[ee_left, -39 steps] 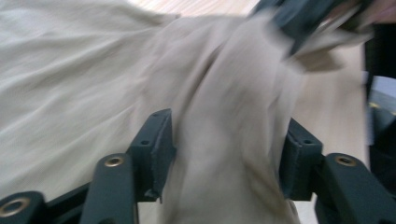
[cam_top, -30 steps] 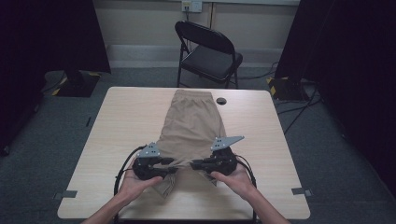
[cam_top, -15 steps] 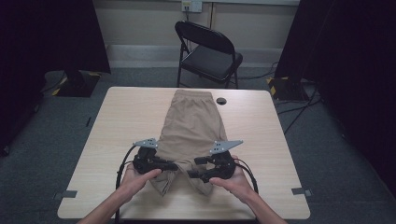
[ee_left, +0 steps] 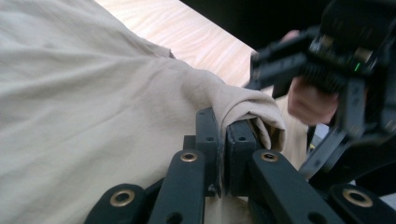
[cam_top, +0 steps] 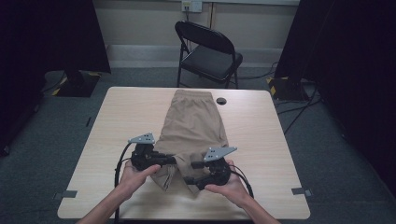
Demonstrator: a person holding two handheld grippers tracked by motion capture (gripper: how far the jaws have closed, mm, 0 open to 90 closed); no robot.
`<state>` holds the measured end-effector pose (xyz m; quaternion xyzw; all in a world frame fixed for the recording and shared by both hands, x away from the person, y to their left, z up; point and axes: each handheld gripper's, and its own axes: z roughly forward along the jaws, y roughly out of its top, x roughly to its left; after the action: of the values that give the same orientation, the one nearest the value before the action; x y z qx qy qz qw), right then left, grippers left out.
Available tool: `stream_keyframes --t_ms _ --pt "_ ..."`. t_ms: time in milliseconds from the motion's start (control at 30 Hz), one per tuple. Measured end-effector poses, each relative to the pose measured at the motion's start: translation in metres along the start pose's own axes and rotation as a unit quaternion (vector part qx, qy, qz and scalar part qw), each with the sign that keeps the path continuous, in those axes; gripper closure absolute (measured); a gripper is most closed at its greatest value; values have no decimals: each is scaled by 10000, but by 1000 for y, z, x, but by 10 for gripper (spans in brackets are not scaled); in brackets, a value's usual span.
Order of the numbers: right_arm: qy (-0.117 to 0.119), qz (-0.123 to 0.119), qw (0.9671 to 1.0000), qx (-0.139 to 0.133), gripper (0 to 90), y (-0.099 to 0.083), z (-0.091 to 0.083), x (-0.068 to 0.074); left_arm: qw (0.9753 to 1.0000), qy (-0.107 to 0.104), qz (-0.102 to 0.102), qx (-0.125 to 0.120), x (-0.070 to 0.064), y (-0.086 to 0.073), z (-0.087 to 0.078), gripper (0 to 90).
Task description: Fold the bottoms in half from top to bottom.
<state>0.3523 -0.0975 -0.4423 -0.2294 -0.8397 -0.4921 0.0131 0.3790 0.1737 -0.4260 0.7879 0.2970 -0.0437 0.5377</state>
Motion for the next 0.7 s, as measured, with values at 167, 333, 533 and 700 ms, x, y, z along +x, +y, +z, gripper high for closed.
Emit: stream_keyframes --t_ms 167,333,533,700 --pt "-114 -67 9994 323 341 -12 12 -3 10000 57 -32 -4 2 0 1 865" --pt "-266 -108 9996 13 321 -7 6 2 10000 38 -38 11 0 1 3 865" --pt "-378 -1 9991 -202 270 -2 8 2 10000 -16 -26 -83 -4 6 3 865" --pt "-441 52 9987 -257 287 -1 16 2 9999 -105 -30 -60 -7 5 8 865"
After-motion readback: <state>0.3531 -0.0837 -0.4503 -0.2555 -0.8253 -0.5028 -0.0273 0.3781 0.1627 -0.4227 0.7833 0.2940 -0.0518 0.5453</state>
